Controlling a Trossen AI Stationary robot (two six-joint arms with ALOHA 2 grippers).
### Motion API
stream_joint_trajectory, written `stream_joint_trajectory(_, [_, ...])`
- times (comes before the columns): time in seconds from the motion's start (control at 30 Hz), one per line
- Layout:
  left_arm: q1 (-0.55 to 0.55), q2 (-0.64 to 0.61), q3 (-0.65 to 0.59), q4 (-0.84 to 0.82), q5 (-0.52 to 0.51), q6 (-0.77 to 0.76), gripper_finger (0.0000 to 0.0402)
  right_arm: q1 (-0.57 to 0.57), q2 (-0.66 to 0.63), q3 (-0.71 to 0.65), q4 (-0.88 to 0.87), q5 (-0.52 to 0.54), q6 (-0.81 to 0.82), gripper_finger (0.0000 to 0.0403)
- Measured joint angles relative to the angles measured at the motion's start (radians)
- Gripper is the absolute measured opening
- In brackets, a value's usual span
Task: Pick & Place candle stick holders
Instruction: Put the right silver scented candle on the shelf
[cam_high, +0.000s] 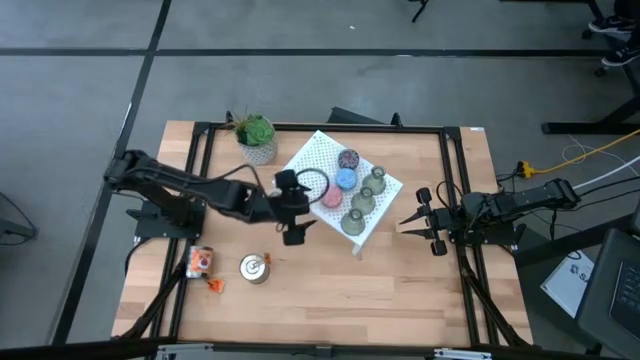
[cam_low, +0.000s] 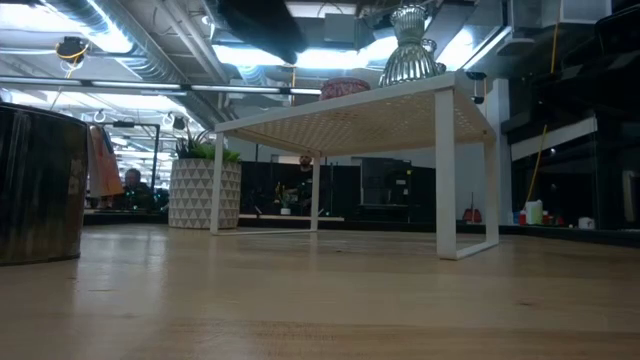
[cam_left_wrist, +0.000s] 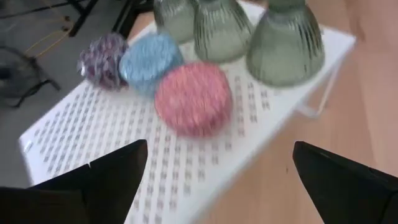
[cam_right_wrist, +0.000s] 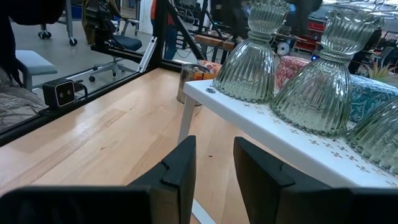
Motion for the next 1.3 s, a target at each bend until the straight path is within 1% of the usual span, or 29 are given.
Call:
stream_joint_trajectory(0.1, [-0.067,-0.010,0.000,-0.077,-0.059,-0.054,0.0400,0.000,0.000,0.000,0.000,0.000,0.000,0.0112])
stream_joint_trajectory(0.17, [-0.106,-0.010,0.000,-0.098,-0.060,-0.057,0.0400,0.000,0.000,0.000,0.000,0.000,0.000,0.0112])
stream_joint_trajectory(0.37, [-0.182,-0.010,0.000,-0.118,0.028,0.067,0.0400,0.000,0.000,0.000,0.000,0.000,0.000,0.0112])
stream_joint_trajectory(0.47, [-0.209,-0.010,0.000,-0.123,0.037,0.120,0.0400,0.000,0.000,0.000,0.000,0.000,0.000,0.0112])
stream_joint_trajectory(0.6, [-0.241,-0.010,0.000,-0.144,0.061,0.134,0.0400,0.000,0.000,0.000,0.000,0.000,0.000,0.0112])
stream_joint_trajectory(0.77, [-0.263,-0.005,0.000,-0.118,0.114,0.134,0.0400,0.000,0.000,0.000,0.000,0.000,0.000,0.0112])
stream_joint_trajectory(0.87, [-0.272,-0.006,0.000,-0.105,0.146,0.087,0.0400,0.000,0.000,0.000,0.000,0.000,0.000,0.0112])
stream_joint_trajectory(1.03, [-0.273,-0.005,0.000,-0.083,0.259,-0.032,0.0400,0.000,0.000,0.000,0.000,0.000,0.000,0.0112])
stream_joint_trajectory(1.13, [-0.272,-0.005,0.000,-0.059,0.262,-0.080,0.0400,0.000,0.000,0.000,0.000,0.000,0.000,0.0112])
stream_joint_trajectory(1.3, [-0.273,0.001,0.000,-0.061,0.286,-0.215,0.0400,0.000,0.000,0.000,0.000,0.000,0.000,0.0112])
